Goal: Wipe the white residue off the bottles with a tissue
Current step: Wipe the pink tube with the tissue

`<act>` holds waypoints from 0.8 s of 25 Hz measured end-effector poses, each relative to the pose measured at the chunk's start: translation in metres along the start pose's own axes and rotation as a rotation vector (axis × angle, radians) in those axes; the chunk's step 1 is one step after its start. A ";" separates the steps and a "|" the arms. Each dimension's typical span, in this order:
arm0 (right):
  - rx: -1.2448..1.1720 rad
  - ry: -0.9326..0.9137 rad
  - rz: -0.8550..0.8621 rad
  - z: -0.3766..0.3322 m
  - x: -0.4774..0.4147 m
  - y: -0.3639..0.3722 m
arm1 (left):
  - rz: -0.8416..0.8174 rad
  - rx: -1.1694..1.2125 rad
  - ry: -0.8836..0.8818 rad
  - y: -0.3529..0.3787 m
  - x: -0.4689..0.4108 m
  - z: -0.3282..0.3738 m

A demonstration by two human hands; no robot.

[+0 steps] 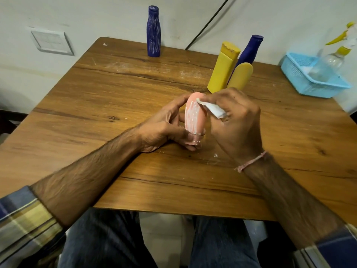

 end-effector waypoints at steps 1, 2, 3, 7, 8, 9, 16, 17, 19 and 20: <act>-0.004 -0.006 -0.008 -0.001 0.002 0.002 | 0.002 0.002 0.000 0.000 0.000 0.000; -0.007 -0.016 -0.019 -0.003 0.008 0.003 | 0.006 0.008 -0.001 -0.001 0.001 0.000; -0.011 -0.021 -0.034 -0.005 0.016 0.002 | 0.010 0.017 0.001 -0.002 0.001 -0.001; -0.051 -0.031 -0.094 -0.014 0.055 -0.006 | 0.045 0.038 0.008 -0.007 -0.001 -0.005; -0.055 -0.040 -0.104 -0.015 0.059 -0.007 | 0.047 0.040 0.011 -0.007 -0.002 -0.004; -0.055 -0.050 -0.107 -0.015 0.060 -0.009 | 0.043 0.044 0.012 -0.006 -0.002 -0.004; -0.035 0.046 -0.003 -0.009 0.044 -0.009 | -0.013 0.088 0.009 -0.003 -0.001 -0.003; -0.047 0.022 -0.039 -0.016 0.052 -0.006 | -0.008 0.096 0.016 -0.004 -0.001 -0.003; -0.082 -0.036 -0.071 -0.023 0.063 -0.008 | -0.007 0.097 0.035 -0.006 -0.001 -0.003; -0.090 -0.051 -0.065 -0.019 0.063 -0.011 | -0.009 0.093 0.039 -0.006 -0.001 -0.003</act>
Point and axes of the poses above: each hand's wrist, its own x-axis away from the middle knuckle, its own y-axis out of the palm, z = x × y, the point moved 6 cm from there along -x, towards the middle knuckle, and after that the axes turned 5 degrees about z, right-handed, at the moved point
